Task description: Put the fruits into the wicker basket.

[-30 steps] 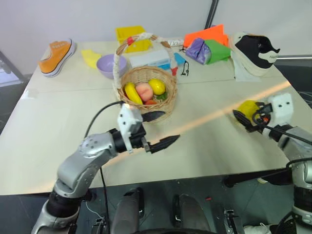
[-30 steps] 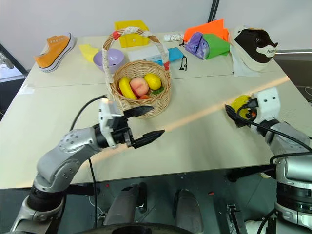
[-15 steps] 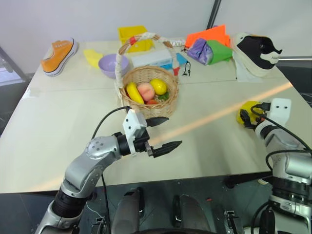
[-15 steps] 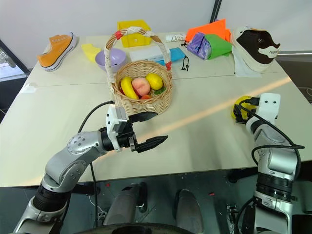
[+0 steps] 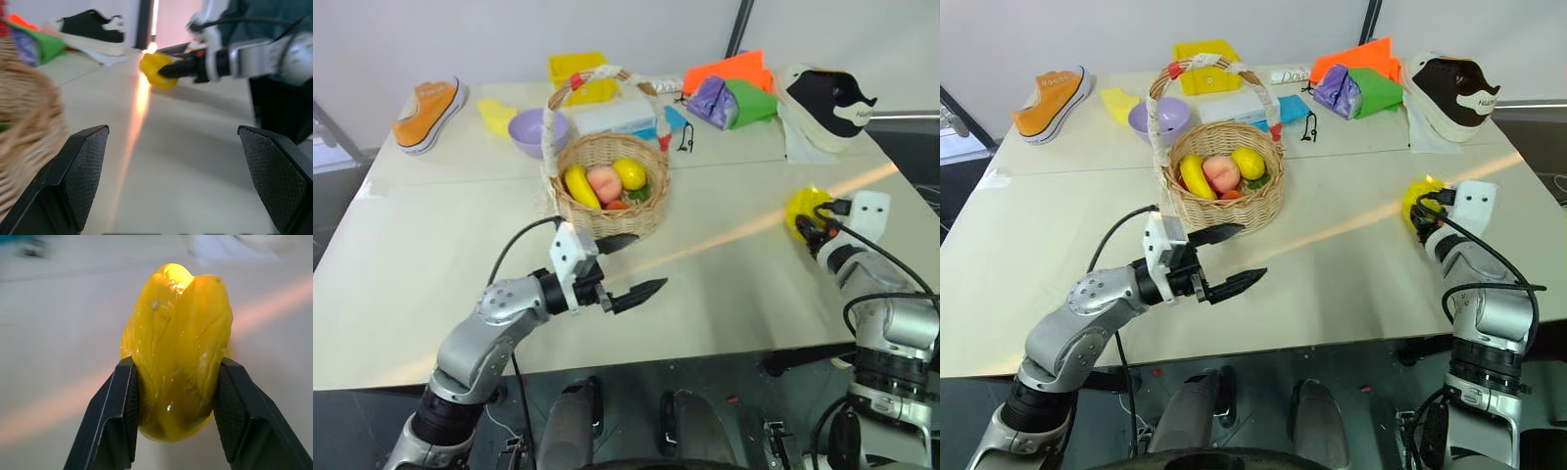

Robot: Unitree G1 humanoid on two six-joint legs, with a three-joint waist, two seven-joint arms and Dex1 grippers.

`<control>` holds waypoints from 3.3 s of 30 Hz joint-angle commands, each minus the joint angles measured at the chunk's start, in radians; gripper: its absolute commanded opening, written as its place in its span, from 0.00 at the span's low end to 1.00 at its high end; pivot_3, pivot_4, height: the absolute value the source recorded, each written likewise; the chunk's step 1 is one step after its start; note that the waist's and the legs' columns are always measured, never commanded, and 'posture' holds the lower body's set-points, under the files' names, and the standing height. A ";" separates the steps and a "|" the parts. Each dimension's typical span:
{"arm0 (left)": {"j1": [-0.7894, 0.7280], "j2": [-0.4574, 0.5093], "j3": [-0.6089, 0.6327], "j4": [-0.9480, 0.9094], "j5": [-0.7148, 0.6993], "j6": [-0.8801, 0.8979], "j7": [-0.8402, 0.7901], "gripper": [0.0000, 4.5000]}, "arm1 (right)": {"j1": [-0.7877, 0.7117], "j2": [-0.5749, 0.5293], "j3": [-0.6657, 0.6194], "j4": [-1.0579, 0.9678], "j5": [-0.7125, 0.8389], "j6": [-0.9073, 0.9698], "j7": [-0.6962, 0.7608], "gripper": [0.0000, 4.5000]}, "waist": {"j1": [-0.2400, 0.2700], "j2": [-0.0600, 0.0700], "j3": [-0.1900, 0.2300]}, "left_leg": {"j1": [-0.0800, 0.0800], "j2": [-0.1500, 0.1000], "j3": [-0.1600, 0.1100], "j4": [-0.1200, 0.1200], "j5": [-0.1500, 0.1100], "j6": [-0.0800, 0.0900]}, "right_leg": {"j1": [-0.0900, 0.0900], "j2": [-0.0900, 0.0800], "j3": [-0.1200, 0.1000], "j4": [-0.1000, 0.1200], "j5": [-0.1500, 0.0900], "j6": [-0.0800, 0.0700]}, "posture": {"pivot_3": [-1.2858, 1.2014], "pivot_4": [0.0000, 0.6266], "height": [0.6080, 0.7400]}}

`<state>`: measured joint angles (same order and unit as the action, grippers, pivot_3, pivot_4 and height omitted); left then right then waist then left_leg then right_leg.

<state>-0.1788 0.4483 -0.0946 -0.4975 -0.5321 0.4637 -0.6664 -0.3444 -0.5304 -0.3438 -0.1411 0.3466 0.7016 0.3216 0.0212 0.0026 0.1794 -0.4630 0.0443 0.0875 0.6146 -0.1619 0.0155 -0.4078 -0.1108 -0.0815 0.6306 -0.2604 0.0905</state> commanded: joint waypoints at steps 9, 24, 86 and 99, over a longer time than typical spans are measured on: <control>0.086 0.166 0.335 0.036 -0.018 -0.062 -0.028 1.00 | -0.368 0.119 0.436 -0.175 0.114 0.069 0.183 0.34 | -0.018 -0.001 0.000 | 0.000 0.004 -0.001 0.000 -0.002 -0.003 | -0.004 0.004 -0.001 -0.002 0.000 -0.001 | 0.52 0.24 1.00; 0.148 0.129 0.313 -0.102 -0.039 -0.016 0.057 1.00 | -0.430 0.164 0.491 -0.093 -0.028 -0.099 0.260 0.98 | -0.010 -0.002 -0.001 | -0.015 0.002 0.006 0.001 0.001 -0.001 | -0.015 0.001 -0.001 0.001 0.007 0.007 | 0.52 0.24 1.00; 0.119 0.166 0.301 0.057 -0.001 -0.019 0.031 1.00 | 0.021 -0.267 -0.113 0.133 -0.104 -0.468 0.136 0.87 | -0.011 -0.001 -0.001 | -0.012 0.005 0.005 0.003 0.004 -0.006 | -0.013 0.010 0.001 0.003 0.009 0.004 | 0.52 0.24 1.00; 0.272 0.104 0.391 0.182 0.093 -0.143 0.102 1.00 | 0.223 -0.101 0.178 -0.106 0.056 -0.388 0.385 0.87 | -0.009 -0.002 -0.001 | 0.001 0.008 0.001 0.001 0.001 -0.008 | -0.003 0.007 0.001 -0.002 0.006 -0.001 | 0.52 0.24 1.00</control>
<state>0.0849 0.5570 0.2628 -0.2878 -0.4475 0.3553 -0.5774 -0.0913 -0.6426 -0.1694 -0.2467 0.4079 0.3361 0.7130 0.0122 0.0007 0.1782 -0.4618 0.0527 0.0877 0.6154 -0.1609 0.0077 -0.4118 -0.1040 -0.0806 0.6284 -0.2543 0.0890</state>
